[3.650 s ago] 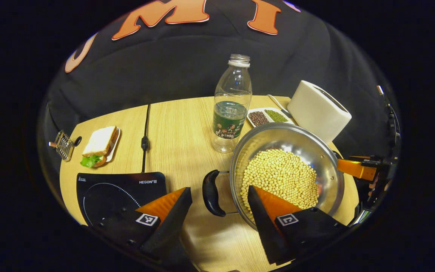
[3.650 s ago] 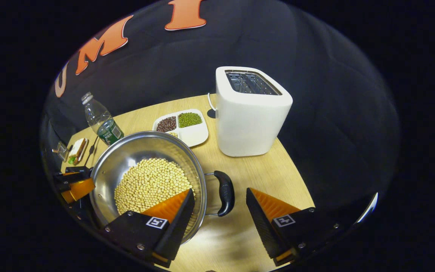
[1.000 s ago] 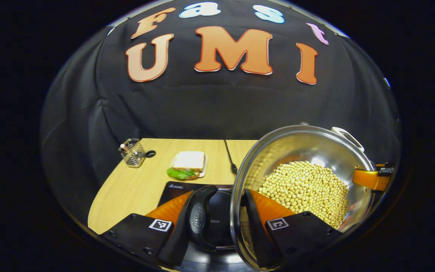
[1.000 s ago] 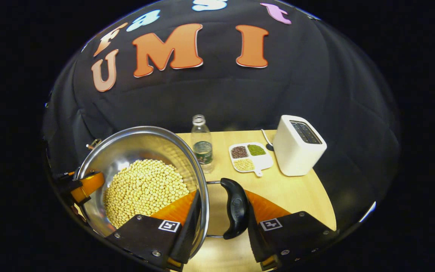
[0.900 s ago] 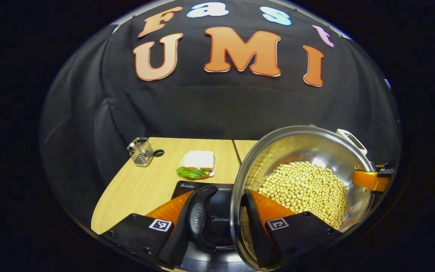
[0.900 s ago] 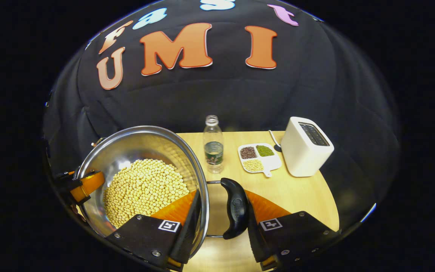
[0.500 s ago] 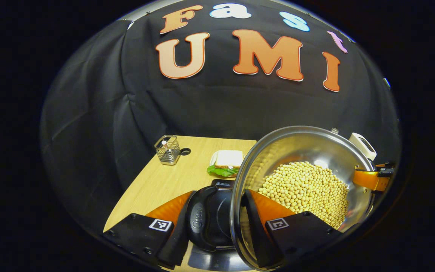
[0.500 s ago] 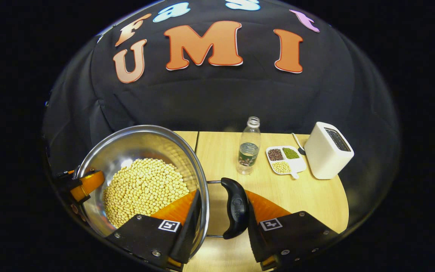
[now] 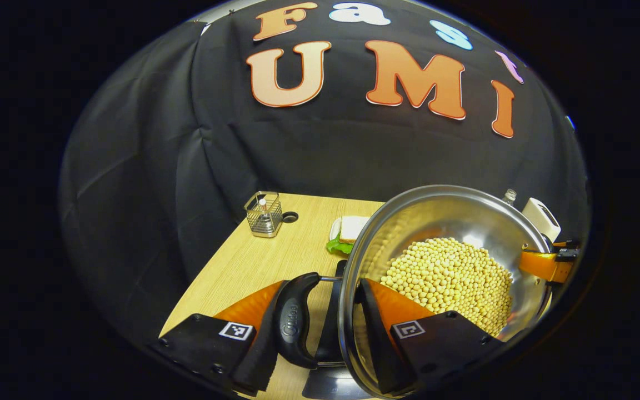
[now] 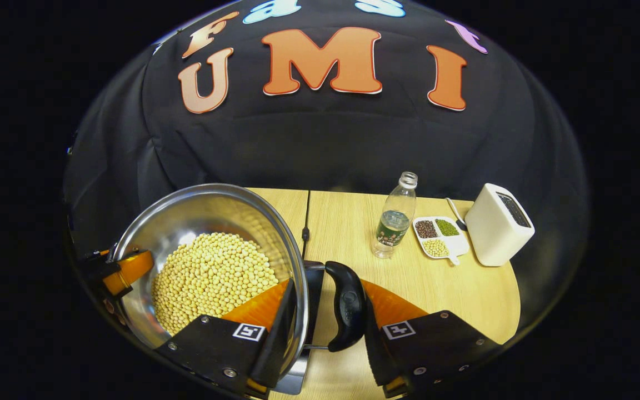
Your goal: First push the handle of the pot to place it horizontally, then grasp the pot with both hands and set it on the induction cooktop.
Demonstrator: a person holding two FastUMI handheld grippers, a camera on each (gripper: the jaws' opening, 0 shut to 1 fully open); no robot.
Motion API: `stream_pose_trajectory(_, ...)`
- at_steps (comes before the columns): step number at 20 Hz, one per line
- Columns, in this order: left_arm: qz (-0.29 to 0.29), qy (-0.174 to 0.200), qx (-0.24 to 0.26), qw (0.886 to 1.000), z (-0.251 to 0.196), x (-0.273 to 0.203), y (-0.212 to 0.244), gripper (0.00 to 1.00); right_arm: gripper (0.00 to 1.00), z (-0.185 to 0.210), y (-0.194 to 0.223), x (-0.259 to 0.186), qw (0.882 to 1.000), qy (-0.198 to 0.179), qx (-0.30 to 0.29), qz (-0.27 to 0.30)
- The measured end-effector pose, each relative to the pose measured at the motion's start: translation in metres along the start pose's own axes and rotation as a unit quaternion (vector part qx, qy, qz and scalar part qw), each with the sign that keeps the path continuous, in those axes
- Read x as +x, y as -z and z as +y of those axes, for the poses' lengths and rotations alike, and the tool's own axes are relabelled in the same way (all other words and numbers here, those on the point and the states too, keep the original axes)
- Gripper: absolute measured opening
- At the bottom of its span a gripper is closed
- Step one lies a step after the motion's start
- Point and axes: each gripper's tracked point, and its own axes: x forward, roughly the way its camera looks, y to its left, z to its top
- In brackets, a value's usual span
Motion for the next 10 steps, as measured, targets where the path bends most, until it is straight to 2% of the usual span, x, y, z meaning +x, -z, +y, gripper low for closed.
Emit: stream_pose_trajectory(10,0.036,0.0,-0.013,0.999,0.0003,0.0013,0.0034,0.77,0.62,-0.0003,-0.0016,-0.001,1.0,-0.001,-0.007,0.015)
